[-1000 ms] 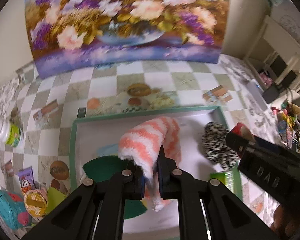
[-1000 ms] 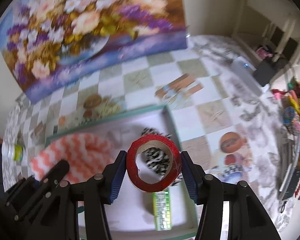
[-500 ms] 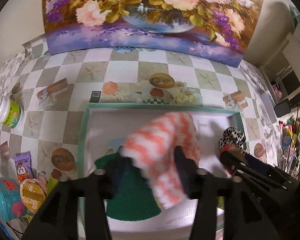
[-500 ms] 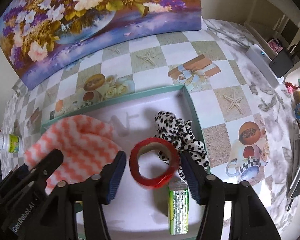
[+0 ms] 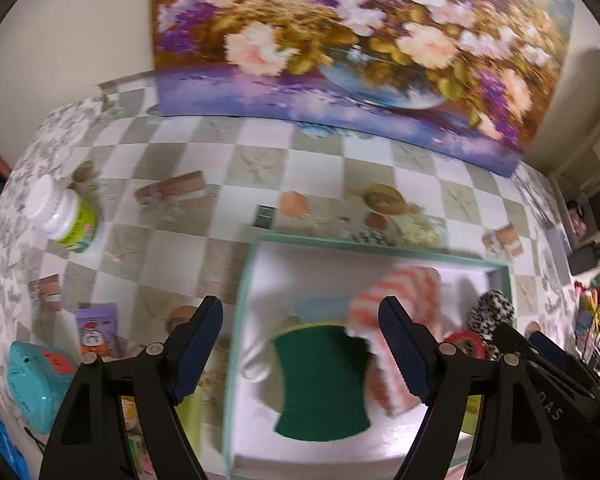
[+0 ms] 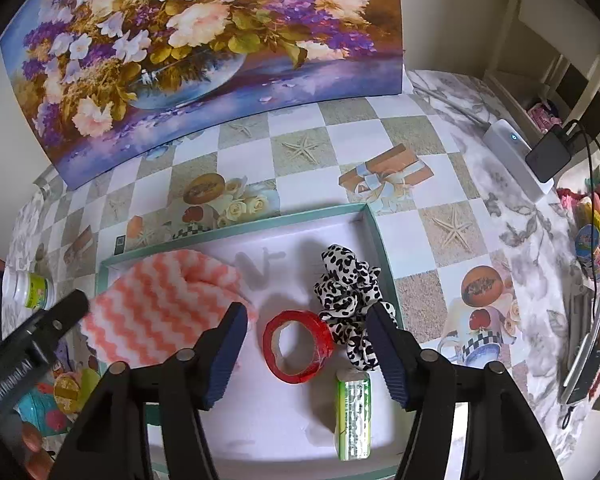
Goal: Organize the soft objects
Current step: 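Open the left tool to drop the cloth while the right tool drops the tape roll, then withdraw both tools from the tray back toward the pile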
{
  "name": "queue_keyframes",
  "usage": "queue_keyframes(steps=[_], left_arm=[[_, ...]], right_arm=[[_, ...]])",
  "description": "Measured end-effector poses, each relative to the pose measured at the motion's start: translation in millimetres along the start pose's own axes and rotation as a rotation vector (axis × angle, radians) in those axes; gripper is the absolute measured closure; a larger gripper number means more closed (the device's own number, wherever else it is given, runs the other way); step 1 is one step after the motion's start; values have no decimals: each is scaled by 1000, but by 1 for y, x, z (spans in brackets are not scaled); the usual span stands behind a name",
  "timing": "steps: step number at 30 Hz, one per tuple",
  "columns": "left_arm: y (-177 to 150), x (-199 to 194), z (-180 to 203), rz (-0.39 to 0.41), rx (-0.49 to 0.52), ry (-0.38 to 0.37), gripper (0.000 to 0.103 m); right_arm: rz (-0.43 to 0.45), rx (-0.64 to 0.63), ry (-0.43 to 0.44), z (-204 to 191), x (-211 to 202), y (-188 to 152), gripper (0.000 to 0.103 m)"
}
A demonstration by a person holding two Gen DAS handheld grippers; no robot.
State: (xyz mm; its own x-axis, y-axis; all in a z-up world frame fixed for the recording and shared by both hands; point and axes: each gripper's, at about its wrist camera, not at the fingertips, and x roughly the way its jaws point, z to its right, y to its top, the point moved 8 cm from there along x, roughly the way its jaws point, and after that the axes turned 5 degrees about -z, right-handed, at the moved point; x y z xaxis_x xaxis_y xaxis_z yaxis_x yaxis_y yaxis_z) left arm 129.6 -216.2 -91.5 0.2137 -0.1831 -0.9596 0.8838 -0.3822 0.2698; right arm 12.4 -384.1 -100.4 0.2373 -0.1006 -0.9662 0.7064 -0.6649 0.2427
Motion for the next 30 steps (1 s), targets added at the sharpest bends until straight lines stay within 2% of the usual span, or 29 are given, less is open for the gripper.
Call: queue_keyframes(steps=[2, 3, 8, 10, 12, 23, 30], left_arm=[[3, -3, -8, 9, -20, 11, 17], [5, -4, -13, 15, -32, 14, 13], [9, -4, -28, 26, -75, 38, 12], [9, -1, -32, 17, -79, 43, 12], [8, 4, -33, -1, -76, 41, 12], [5, 5, -44, -28, -69, 60, 12], [4, -4, -65, -30, -81, 63, 12]], right_arm=[[-2, -6, -9, -1, 2, 0, 29], [-3, -10, -20, -1, 4, 0, 23], [-1, -28, -49, -1, 7, -1, 21], [2, -31, -56, -1, 7, -1, 11], [7, -34, -57, -2, 6, 0, 8], [12, -48, -51, -16, 1, 0, 8], [39, -65, -58, -38, -14, -1, 8]])
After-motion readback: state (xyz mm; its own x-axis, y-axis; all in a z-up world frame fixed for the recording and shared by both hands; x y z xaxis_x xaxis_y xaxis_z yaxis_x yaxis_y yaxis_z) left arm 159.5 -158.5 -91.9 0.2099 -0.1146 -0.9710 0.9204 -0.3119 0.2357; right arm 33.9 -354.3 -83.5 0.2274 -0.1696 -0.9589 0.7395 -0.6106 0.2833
